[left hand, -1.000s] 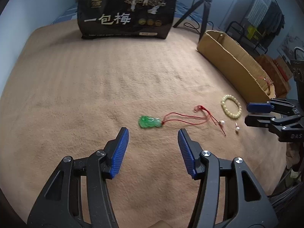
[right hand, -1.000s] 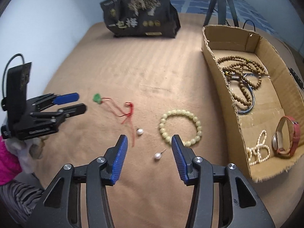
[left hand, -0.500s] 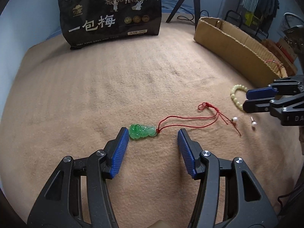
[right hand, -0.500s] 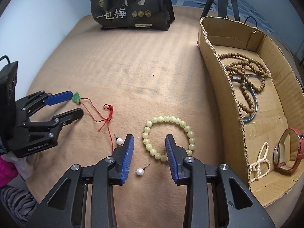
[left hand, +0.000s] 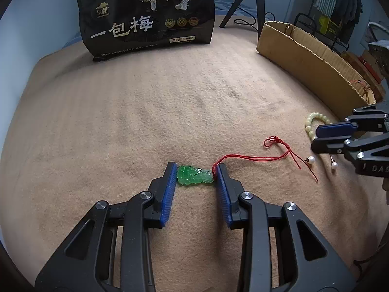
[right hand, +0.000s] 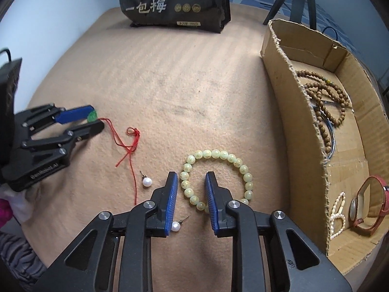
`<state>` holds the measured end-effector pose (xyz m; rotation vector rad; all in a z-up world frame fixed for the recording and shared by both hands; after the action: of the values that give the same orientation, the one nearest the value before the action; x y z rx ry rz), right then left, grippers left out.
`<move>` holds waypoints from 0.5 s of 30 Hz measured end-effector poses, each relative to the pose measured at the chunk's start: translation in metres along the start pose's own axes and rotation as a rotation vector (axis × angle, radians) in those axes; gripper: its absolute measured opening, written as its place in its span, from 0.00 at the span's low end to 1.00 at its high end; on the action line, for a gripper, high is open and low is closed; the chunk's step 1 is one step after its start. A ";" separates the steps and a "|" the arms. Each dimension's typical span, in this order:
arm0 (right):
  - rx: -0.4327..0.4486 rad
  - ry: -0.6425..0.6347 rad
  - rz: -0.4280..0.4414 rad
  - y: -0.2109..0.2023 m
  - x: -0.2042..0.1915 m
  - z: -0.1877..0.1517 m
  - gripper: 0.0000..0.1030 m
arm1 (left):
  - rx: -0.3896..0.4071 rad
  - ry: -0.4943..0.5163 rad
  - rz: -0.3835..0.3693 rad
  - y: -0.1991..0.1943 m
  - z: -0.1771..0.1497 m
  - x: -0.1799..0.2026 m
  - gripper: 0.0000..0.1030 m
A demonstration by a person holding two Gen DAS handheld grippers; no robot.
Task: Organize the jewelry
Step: 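Grasp the green jade pendant with the left tool while the right tool grasps the yellow bracelet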
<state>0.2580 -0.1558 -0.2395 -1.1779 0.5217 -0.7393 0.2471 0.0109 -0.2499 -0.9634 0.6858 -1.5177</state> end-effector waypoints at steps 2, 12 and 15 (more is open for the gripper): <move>-0.007 -0.012 -0.011 0.002 -0.001 0.000 0.17 | 0.000 -0.002 -0.002 0.000 0.001 -0.001 0.32; 0.048 -0.020 -0.025 -0.016 -0.005 0.003 0.06 | 0.005 -0.009 -0.001 -0.011 -0.004 -0.002 0.31; 0.095 0.001 -0.036 -0.036 -0.003 0.003 0.06 | 0.021 -0.015 -0.004 -0.020 -0.002 -0.002 0.31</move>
<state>0.2492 -0.1585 -0.2047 -1.1007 0.4627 -0.7871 0.2352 0.0161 -0.2343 -0.9596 0.6564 -1.5166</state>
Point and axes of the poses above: each gripper's, at about its wrist camera, not at the fingertips, and y roughly the way its jaws point, x to its right, z to its top, the point moved 4 cm from there along y, roughly the way its jaws point, and after that the axes turned 15 degrees about -y, right-handed, at the moved point
